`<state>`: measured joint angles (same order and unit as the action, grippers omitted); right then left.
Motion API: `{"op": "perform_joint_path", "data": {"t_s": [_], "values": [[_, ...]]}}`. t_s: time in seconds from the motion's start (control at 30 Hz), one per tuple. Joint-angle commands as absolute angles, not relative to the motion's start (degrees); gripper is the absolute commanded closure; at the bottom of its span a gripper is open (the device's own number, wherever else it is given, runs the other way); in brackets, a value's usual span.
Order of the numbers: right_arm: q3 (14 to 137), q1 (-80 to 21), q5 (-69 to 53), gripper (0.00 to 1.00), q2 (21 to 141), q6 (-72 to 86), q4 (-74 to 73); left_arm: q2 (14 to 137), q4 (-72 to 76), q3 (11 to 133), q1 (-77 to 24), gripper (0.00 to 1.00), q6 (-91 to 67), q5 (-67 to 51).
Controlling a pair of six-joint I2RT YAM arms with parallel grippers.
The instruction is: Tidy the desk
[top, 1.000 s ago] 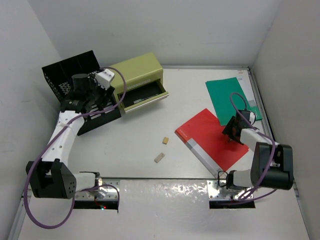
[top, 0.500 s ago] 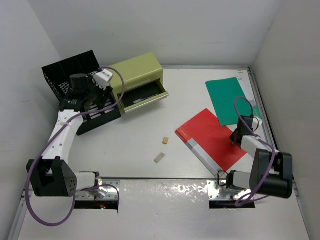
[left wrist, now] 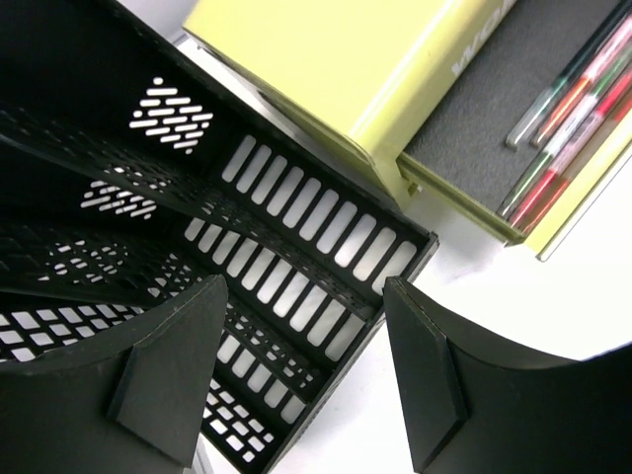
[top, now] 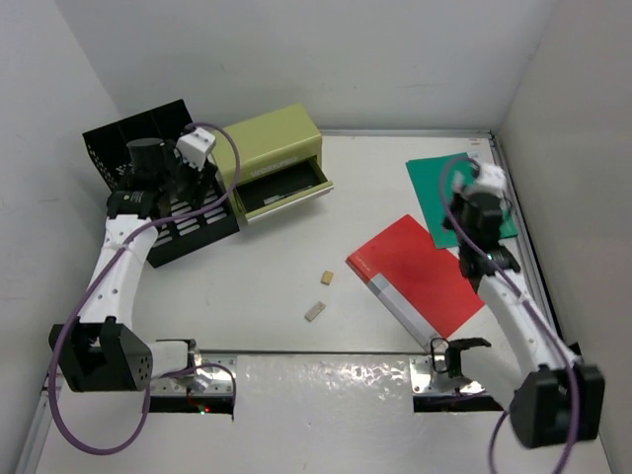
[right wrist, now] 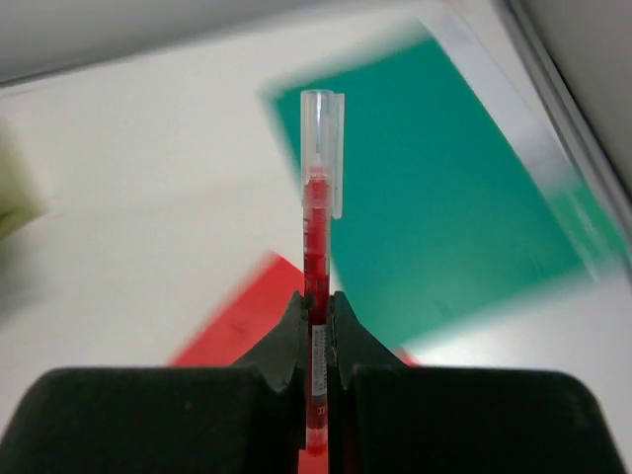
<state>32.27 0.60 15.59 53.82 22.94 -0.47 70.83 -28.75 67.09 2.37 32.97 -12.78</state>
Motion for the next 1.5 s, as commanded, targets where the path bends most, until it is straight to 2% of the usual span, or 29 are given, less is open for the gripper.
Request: {"op": "perform_joint_path", "data": {"t_s": [0.0, 0.13, 0.17, 0.2, 0.37, 0.6, 0.7, 0.83, 0.87, 0.97, 1.17, 1.23, 1.3, 1.33, 1.4, 1.47], "values": [[47.07, -17.16, 12.14, 1.00, 64.36, 2.28, 13.24, 69.79, -28.04, 70.57, 3.60, 0.37, 29.37, -13.80], [69.27, -25.46, -9.78, 1.00, 81.88, -17.45, 11.53, 69.26, -31.10, 71.98, 4.13, 0.37, 28.92, -12.66], [72.04, -27.05, -10.63, 1.00, 84.96, -21.93, 10.12, 68.91, -31.90, 72.07, 4.39, 0.37, 29.00, -12.22], [74.77, -29.85, -10.55, 1.00, 90.99, -31.46, 7.76, 68.73, -32.51, 72.33, 4.83, 0.37, 29.09, -11.87], [88.23, -37.17, -5.89, 1.00, 105.89, -58.30, -1.12, 68.11, -35.16, 72.42, 6.15, 0.37, 30.32, -7.40], [98.78, -41.22, -4.57, 1.00, 117.85, -70.39, -5.97, 69.78, -34.63, 74.00, 6.68, 0.37, 29.62, -4.40], [96.52, -41.92, -3.96, 1.00, 118.39, -73.65, -6.33, 70.84, -34.28, 74.88, 6.68, 0.37, 29.44, -5.00], [93.96, -41.84, -2.46, 0.85, 118.39, -73.56, -0.81, 72.16, -33.14, 75.15, 6.68, 0.37, 30.14, -8.43], [94.04, -41.84, -2.11, 0.76, 118.65, -72.87, -0.36, 72.68, -32.18, 75.15, 6.68, 0.37, 30.23, -9.31], [94.39, -41.92, -1.67, 0.60, 118.48, -70.67, 2.90, 74.00, -30.33, 75.32, 6.50, 0.37, 30.15, -11.25], [90.99, -41.84, -2.29, 0.47, 114.01, -68.47, 7.72, 77.95, -29.27, 79.10, 6.50, 0.37, 28.74, -13.17], [88.26, -41.84, -0.45, 0.48, 111.20, -59.84, 14.37, 79.62, -28.22, 81.28, 6.07, 0.37, 27.69, -14.06], [84.39, -41.49, 1.65, 0.57, 105.68, -48.93, 18.35, 80.77, -27.43, 82.96, 5.37, 0.37, 26.72, -14.50], [83.24, -40.53, 1.84, 0.63, 103.90, -35.47, 17.76, 82.08, -27.33, 84.88, 4.06, 0.37, 26.63, -14.33], [79.73, -39.47, -1.82, 0.81, 99.78, -23.00, 13.83, 83.40, -27.42, 87.52, 1.77, 0.37, 27.07, -13.45], [75.18, -39.55, -7.10, 0.93, 98.53, -12.77, 11.61, 85.25, -26.81, 88.68, 0.71, 0.37, 27.42, -12.31]]}}
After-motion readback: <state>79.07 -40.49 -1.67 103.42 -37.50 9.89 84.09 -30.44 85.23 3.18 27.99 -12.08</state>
